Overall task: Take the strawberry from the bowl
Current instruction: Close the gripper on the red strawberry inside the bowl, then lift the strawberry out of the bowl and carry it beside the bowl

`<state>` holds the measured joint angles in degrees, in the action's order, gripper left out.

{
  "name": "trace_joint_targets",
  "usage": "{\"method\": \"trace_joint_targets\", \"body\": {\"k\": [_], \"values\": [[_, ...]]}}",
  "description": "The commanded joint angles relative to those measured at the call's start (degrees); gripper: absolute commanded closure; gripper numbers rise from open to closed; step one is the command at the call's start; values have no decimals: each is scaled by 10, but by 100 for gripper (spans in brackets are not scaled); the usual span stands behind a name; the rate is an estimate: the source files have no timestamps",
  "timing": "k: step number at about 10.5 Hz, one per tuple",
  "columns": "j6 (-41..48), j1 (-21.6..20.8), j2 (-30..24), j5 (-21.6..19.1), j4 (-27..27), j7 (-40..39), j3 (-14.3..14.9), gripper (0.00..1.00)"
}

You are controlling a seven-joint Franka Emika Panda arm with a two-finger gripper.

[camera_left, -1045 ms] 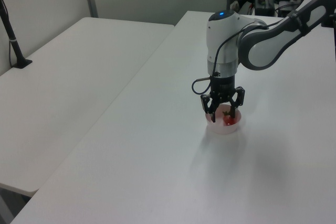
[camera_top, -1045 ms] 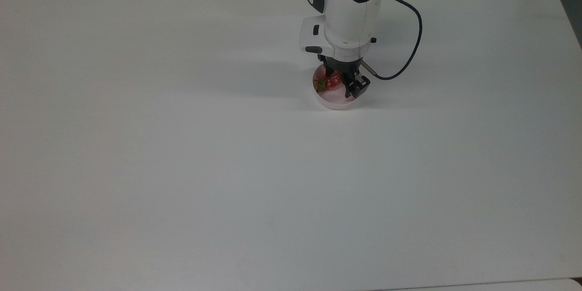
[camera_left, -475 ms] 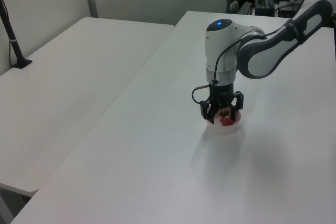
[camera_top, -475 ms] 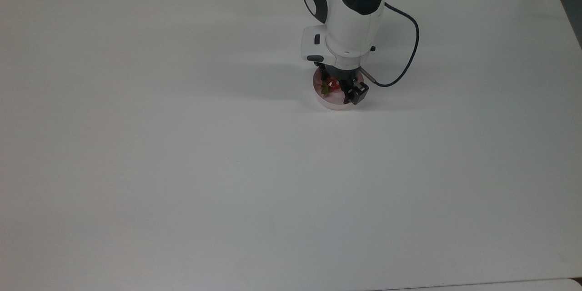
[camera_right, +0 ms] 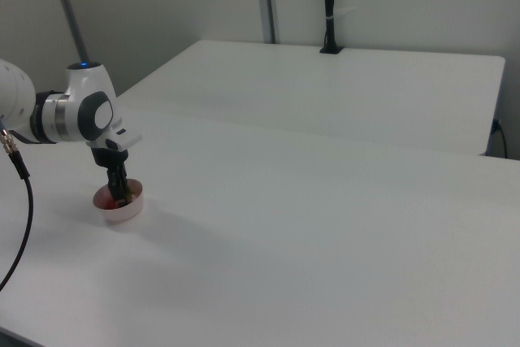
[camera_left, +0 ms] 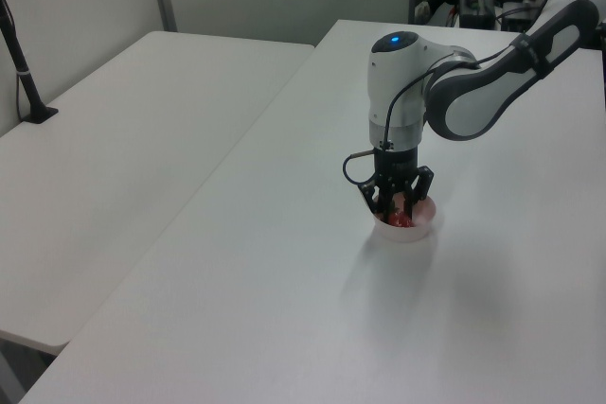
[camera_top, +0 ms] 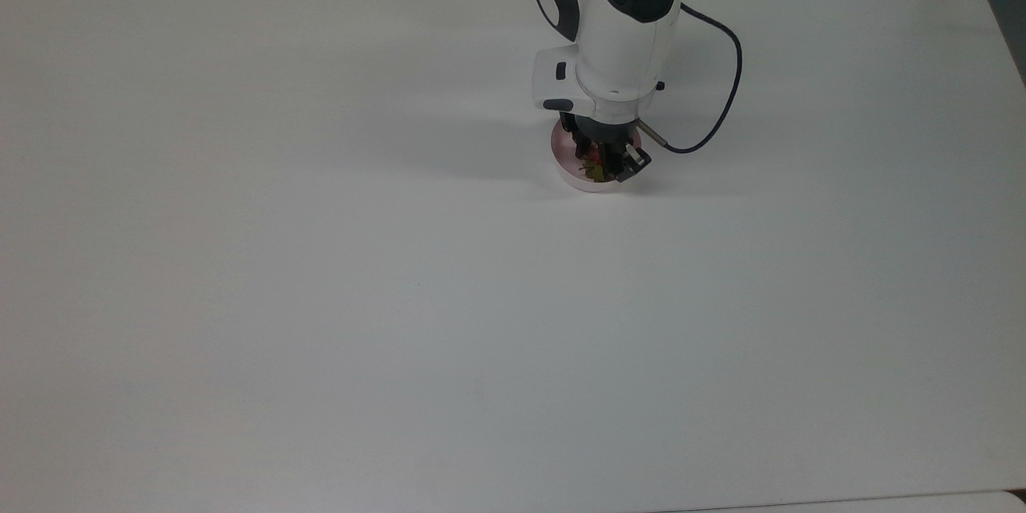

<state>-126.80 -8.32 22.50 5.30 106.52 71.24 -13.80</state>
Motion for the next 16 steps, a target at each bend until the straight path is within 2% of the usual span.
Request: {"method": "trace_joint_targets", "body": {"k": [1, 6, 7, 9, 10, 12, 14, 16], "values": [[8, -6, -27, 6, 0, -35, 3, 54], [106, 0, -63, 0, -27, -110, 3, 54], [137, 6, -83, -4, -27, -159, 3, 54], [200, 36, -111, -5, -25, -319, 4, 54], [202, 59, -111, -5, -23, -397, 8, 54], [180, 100, -94, -1, -13, -483, 12, 54], [128, 127, -69, 1, -3, -508, 14, 54], [107, 127, -41, 6, -3, -508, 14, 50]]}}
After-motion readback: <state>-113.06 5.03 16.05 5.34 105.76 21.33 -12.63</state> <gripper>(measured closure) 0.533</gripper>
